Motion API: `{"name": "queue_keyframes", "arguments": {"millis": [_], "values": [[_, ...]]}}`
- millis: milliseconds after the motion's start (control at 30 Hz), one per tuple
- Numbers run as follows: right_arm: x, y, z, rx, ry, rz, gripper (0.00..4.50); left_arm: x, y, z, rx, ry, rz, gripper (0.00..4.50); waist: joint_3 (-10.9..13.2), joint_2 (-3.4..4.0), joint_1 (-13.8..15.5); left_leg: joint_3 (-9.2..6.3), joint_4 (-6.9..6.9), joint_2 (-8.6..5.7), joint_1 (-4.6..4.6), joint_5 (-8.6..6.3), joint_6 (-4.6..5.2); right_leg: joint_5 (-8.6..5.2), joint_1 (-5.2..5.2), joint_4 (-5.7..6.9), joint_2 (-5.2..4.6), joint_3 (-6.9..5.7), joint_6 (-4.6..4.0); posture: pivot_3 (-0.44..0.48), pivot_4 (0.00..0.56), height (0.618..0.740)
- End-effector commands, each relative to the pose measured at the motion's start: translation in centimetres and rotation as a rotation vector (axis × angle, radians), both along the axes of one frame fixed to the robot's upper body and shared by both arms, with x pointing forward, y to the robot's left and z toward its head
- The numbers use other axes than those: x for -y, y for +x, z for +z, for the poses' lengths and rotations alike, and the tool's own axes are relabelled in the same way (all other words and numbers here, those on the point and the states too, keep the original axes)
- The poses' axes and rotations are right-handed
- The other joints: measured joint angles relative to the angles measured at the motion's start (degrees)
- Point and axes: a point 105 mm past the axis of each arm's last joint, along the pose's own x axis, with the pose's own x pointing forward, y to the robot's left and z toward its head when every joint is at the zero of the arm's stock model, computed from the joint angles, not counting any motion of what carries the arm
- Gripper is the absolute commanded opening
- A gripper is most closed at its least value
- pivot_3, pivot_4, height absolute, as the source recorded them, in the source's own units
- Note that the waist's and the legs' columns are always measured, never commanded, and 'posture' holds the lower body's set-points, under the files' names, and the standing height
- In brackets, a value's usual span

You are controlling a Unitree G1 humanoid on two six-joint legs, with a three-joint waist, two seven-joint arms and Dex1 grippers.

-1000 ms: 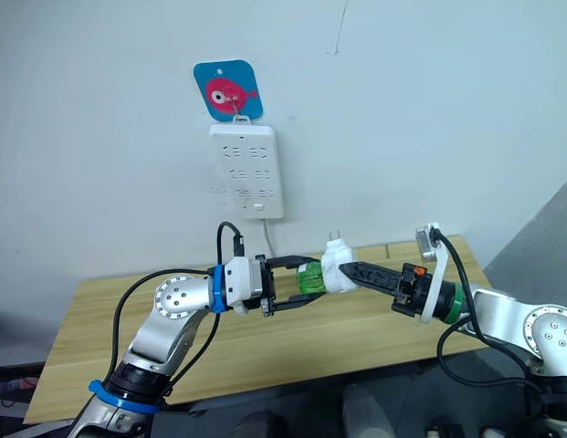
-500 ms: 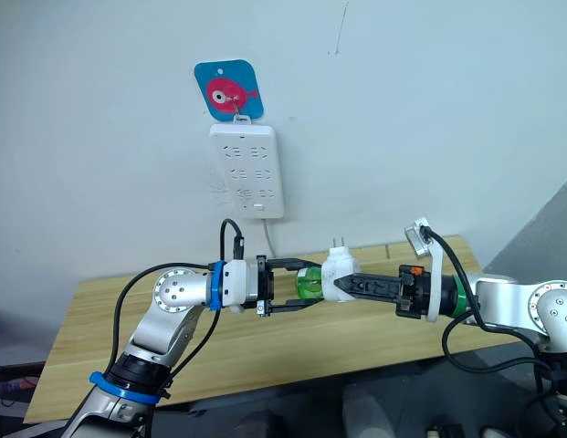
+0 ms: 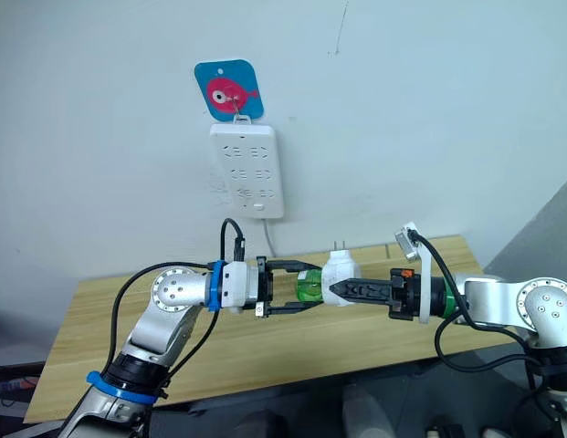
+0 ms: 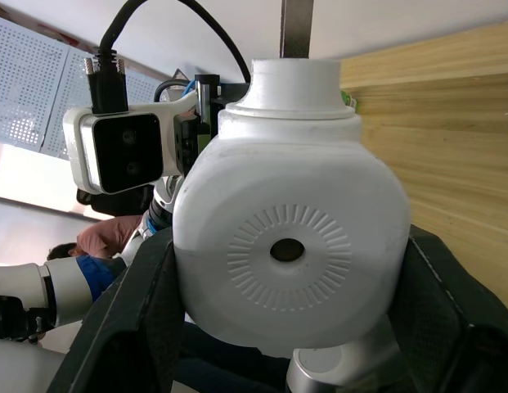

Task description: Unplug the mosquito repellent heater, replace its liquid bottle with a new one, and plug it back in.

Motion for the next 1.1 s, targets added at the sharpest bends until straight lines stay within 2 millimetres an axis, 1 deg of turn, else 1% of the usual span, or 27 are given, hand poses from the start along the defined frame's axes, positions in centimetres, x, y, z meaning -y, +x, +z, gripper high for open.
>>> {"name": "queue_keyframes", "arguments": {"millis": [33, 100, 133, 200, 233, 333, 400, 433, 467, 500, 567, 600, 700, 833, 1000, 1100], "values": [[-0.3, -0.6, 1.5, 0.096, 0.003, 0.049, 2.96, -0.9, 0.1, 0.6, -0.325, 0.092, 0.011, 2.22, 0.0, 0.01, 0.0, 0.00, 0.00, 0.00, 0.00, 0.00, 0.00, -0.03, -0.01, 0.02, 0.01, 0.00, 0.05, -0.158, 0.128, 0.730], [-0.4, -1.0, 1.5, 0.119, -0.008, 0.071, 2.96, -1.1, 0.4, 1.4, -0.542, 0.100, 0.020, 2.22, 0.0, 0.00, 0.0, -0.05, 0.04, 0.00, -0.04, 0.00, 0.00, -0.14, 0.00, 0.02, 0.03, -0.05, 0.23, -0.155, 0.128, 0.730], [-0.4, -1.1, 1.5, 0.125, -0.008, 0.077, 2.96, -1.2, 0.4, 1.9, -0.615, 0.099, 0.020, 2.22, 0.0, 0.02, 0.0, -0.11, 0.09, 0.00, -0.07, 0.00, 0.01, -0.15, -0.01, 0.01, 0.04, -0.10, 0.24, -0.155, 0.128, 0.730], [-0.5, -1.3, 1.6, 0.135, -0.001, 0.088, 2.96, -1.3, 0.3, 2.9, -0.725, 0.091, -0.011, 2.22, 0.0, 0.02, 0.0, -0.22, 0.24, 0.00, -0.14, -0.02, 0.02, -0.16, -0.01, 0.01, 0.05, -0.22, 0.27, -0.158, 0.129, 0.730], [-0.5, -1.2, 1.7, 0.137, 0.004, 0.088, 2.96, -1.3, 0.2, 3.2, -0.732, 0.089, -0.031, 2.22, 0.0, 0.02, 0.0, -0.21, 0.27, -0.01, -0.14, -0.03, 0.04, -0.16, 0.00, 0.02, 0.06, -0.26, 0.27, -0.158, 0.129, 0.730], [-0.5, -1.0, 1.7, 0.125, 0.028, 0.067, 2.96, -1.2, 0.0, 3.5, -0.646, 0.081, -0.045, 2.22, 0.0, 0.02, -0.1, -0.16, 0.27, 0.00, -0.11, -0.03, 0.05, -0.16, -0.01, 0.02, 0.07, -0.25, 0.26, -0.159, 0.130, 0.730], [-0.4, -0.8, 1.7, 0.101, 0.050, 0.042, 2.96, -1.7, 0.3, 3.2, -0.476, 0.060, -0.038, 2.22, 0.0, 0.03, -0.1, -0.17, 0.28, 0.01, -0.11, -0.03, 0.04, -0.15, -0.02, 0.03, 0.07, -0.15, 0.25, -0.159, 0.131, 0.730], [-0.3, -0.7, 1.7, 0.083, 0.062, 0.026, 2.96, -1.9, 0.4, 3.0, -0.353, 0.048, -0.035, 2.57, 0.0, 0.03, 0.0, -0.16, 0.26, 0.03, -0.08, -0.03, 0.04, -0.14, -0.01, 0.03, 0.06, -0.10, 0.23, -0.159, 0.131, 0.730], [-0.2, -0.7, 1.7, 0.072, 0.070, 0.016, 2.96, -2.0, 0.5, 2.8, -0.270, 0.043, -0.034, 2.95, 0.0, 0.03, 0.1, -0.16, 0.26, 0.04, -0.09, -0.03, 0.04, -0.11, -0.01, 0.04, 0.04, -0.11, 0.17, -0.159, 0.131, 0.730], [-0.1, -0.6, 1.6, 0.059, 0.076, 0.004, 2.96, -2.2, 0.8, 2.8, -0.172, 0.018, -0.009, 3.22, 0.0, 0.03, 0.3, -0.17, 0.27, 0.03, -0.11, -0.03, 0.03, -0.01, -0.02, 0.01, 0.04, -0.11, 0.00, -0.159, 0.131, 0.730], [0.2, -0.5, 1.4, 0.040, 0.087, -0.015, 2.96, -2.9, 1.0, 2.3, -0.036, -0.014, 0.021, 3.78, 0.0, 0.02, 0.6, -0.12, 0.31, 0.02, -0.11, -0.03, 0.03, 0.02, 0.00, 0.01, -0.07, -0.07, -0.05, -0.154, 0.133, 0.730], [0.4, -0.5, 1.2, 0.031, 0.093, -0.025, 2.96, -3.4, 1.0, 2.0, 0.029, -0.027, 0.039, 3.83, 0.0, 0.02, 0.7, -0.07, 0.32, 0.02, -0.11, -0.03, 0.03, 0.03, 0.00, -0.01, -0.13, -0.03, -0.08, -0.154, 0.133, 0.730], [0.7, -0.3, 0.9, 0.016, 0.108, -0.054, 2.96, -3.9, 0.7, 1.6, 0.102, -0.081, 0.071, 3.83, 0.0, 0.02, 1.2, 0.05, 0.34, 0.01, -0.09, -0.03, 0.04, 0.04, 0.00, -0.03, -0.17, 0.05, -0.07, -0.154, 0.133, 0.730], [0.9, 0.0, 0.9, 0.010, 0.131, -0.084, 2.96, -2.9, -0.2, 2.1, 0.148, -0.162, 0.062, 3.83, 0.0, 0.01, 1.8, 0.05, 0.40, 0.00, -0.13, -0.04, 0.05, 0.09, 0.00, -0.03, -0.23, 0.04, 0.06, -0.136, 0.132, 0.730], [0.5, -0.1, 0.8, 0.008, 0.164, -0.088, 2.96, -1.6, -0.9, 2.0, 0.172, -0.204, 0.029, 3.83, 0.0, 0.01, 2.3, 0.05, 0.49, -0.01, -0.16, -0.04, 0.06, 0.14, 0.01, -0.04, -0.22, 0.04, 0.16, -0.137, 0.130, 0.730], [0.2, -0.3, 0.9, 0.011, 0.180, -0.090, 2.96, -1.0, -1.4, 1.5, 0.175, -0.201, -0.002, 3.83, 0.0, 0.02, 2.5, 0.06, 0.49, -0.01, -0.15, -0.04, 0.06, 0.15, 0.01, -0.03, -0.20, 0.05, 0.16, -0.140, 0.128, 0.730]]}}
